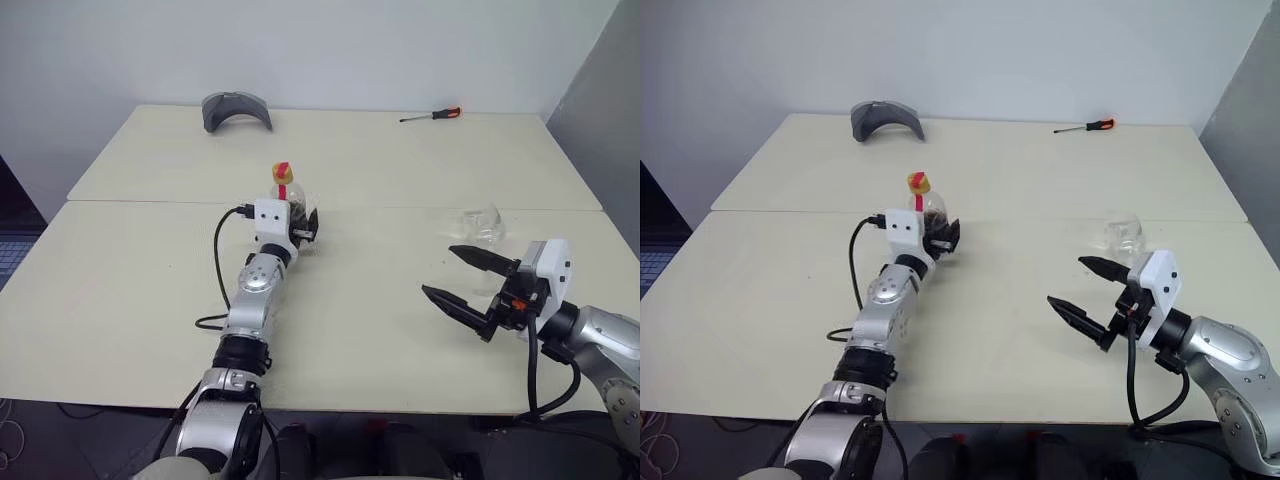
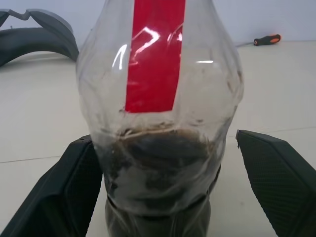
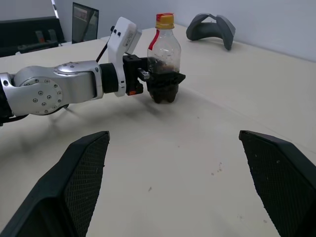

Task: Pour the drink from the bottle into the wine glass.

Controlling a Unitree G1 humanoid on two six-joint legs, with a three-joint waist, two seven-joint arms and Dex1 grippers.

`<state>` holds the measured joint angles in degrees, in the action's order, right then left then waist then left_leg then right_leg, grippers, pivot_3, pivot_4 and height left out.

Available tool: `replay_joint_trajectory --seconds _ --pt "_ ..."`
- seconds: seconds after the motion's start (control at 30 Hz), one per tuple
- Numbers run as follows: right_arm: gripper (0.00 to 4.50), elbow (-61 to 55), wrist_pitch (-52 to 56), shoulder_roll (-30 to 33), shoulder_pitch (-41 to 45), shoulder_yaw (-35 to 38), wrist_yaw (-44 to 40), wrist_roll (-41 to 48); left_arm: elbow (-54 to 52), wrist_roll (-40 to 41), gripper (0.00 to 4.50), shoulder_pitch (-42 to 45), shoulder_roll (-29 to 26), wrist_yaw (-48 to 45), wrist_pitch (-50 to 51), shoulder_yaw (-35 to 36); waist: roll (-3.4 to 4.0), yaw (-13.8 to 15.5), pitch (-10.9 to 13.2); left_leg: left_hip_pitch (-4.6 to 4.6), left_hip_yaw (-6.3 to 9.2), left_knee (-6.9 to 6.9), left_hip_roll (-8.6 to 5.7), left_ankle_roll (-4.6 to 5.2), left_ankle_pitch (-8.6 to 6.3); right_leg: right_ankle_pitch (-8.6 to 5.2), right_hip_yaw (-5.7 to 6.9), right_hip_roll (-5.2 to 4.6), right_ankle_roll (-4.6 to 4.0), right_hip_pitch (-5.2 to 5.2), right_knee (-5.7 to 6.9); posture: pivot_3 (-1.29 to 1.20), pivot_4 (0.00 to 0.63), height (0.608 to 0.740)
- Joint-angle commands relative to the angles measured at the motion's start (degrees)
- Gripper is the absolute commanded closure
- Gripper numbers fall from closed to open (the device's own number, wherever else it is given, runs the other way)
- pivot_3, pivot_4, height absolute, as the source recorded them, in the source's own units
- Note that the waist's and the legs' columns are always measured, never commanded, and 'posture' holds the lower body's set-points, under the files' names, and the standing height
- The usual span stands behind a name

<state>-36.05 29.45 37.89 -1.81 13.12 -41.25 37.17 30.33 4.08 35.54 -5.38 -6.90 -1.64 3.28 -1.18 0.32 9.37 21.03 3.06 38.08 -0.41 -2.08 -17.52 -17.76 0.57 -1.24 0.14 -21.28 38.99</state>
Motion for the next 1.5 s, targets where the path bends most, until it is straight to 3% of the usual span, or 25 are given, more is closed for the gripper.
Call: replay_joint_trajectory --seconds 0.03,0.33,0.67,0.97,1.13,1.33,1.5 --pt "0.00 -1.7 -1.3 0.4 -0.6 0.8 -0.2 0.2 2.7 0.0 0.05 2.8 -0.3 -0.3 -3.6 0.7 0.00 0.0 0.0 0.00 0.00 0.00 0.00 0.00 0.00 0.00 0.00 0.00 0.00 0.00 0.00 0.00 0.150 0.740" --pt "0.00 -2.1 -1.4 0.6 -1.5 1.4 0.0 0.3 10.8 0.3 0.05 7.0 -0.2 -1.4 -9.1 1.6 -0.02 0.0 0.0 0.00 -0.01 0.01 0.00 -0.01 0.01 0.01 0.00 0.00 0.01 -0.01 0.00 0.00 0.150 0.740" --pt "0.00 -1.6 -1.0 -0.1 0.1 0.7 1.1 0.4 12.0 0.8 2.41 8.0 -0.2 -2.1 -10.7 2.4 -0.02 0.0 0.0 0.00 0.00 0.02 0.00 -0.03 0.02 0.01 0.02 -0.01 0.01 -0.01 0.01 0.00 0.150 0.740" --pt "0.00 -1.8 0.6 -0.6 1.8 -0.3 3.1 1.7 9.8 1.0 2.69 7.4 -0.7 -2.8 -9.9 2.5 -0.02 0.0 0.0 0.00 -0.01 0.02 0.00 -0.04 0.02 0.01 0.01 -0.01 0.01 -0.01 0.01 0.00 0.150 0.740" --pt "0.00 0.9 6.8 -2.4 10.4 -2.0 9.8 3.3 3.7 2.5 2.80 6.8 -1.7 -6.4 -5.4 2.1 -0.04 -0.4 0.0 0.00 -0.03 0.04 0.01 -0.08 0.04 0.02 -0.01 -0.01 0.00 -0.05 0.06 0.00 0.150 0.740" --pt "0.00 6.6 10.7 -5.9 25.2 -10.6 13.3 -0.7 -3.7 5.4 2.93 7.4 -2.7 -18.1 3.1 -1.8 -0.04 -0.4 0.0 0.04 0.01 0.01 0.01 -0.14 0.08 0.02 0.01 0.00 -0.01 -0.12 0.05 0.00 0.150 0.740" --pt "0.00 15.5 14.0 -12.6 37.1 -12.6 18.2 -2.0 -5.0 6.2 3.12 9.2 -3.3 -26.5 6.8 -5.0 -0.03 -0.5 0.0 0.46 0.02 0.26 -0.01 -0.15 0.09 0.03 0.02 -0.04 -0.02 -0.40 0.03 0.00 0.150 0.740"
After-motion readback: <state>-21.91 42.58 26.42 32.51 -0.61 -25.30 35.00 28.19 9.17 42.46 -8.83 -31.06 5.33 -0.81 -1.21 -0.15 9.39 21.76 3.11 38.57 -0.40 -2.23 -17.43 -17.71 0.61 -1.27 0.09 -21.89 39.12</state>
